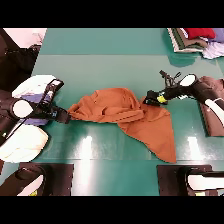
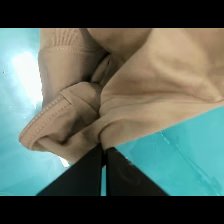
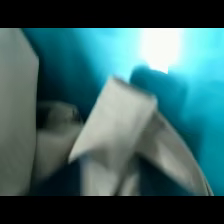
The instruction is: Fold the shirts.
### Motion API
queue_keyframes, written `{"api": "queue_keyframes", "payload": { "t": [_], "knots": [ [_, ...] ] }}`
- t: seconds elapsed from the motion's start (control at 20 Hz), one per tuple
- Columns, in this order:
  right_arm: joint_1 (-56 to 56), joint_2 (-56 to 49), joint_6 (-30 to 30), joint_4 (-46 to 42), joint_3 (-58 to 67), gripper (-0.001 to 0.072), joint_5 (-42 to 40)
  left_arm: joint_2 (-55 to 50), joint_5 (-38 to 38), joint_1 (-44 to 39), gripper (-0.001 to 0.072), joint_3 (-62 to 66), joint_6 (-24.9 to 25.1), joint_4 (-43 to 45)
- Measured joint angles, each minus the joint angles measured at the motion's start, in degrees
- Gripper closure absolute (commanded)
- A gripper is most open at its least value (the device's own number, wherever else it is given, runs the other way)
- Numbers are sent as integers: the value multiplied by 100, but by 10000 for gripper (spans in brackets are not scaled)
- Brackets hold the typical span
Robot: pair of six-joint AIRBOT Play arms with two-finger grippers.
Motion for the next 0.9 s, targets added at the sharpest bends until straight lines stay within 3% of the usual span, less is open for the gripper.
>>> {"api": "queue_keyframes", "payload": {
  "t": [0.2,0.35,0.9],
  "knots": [
    [-57,-15,-109,175,-2,696,-271,7,-127,0,682,92,-114,20],
    [-369,560,-140,221,33,696,-334,122,-216,0,682,595,-402,188],
    [-1606,3257,-170,-96,2623,697,396,619,-282,-2,682,5322,-769,570]
  ]
}}
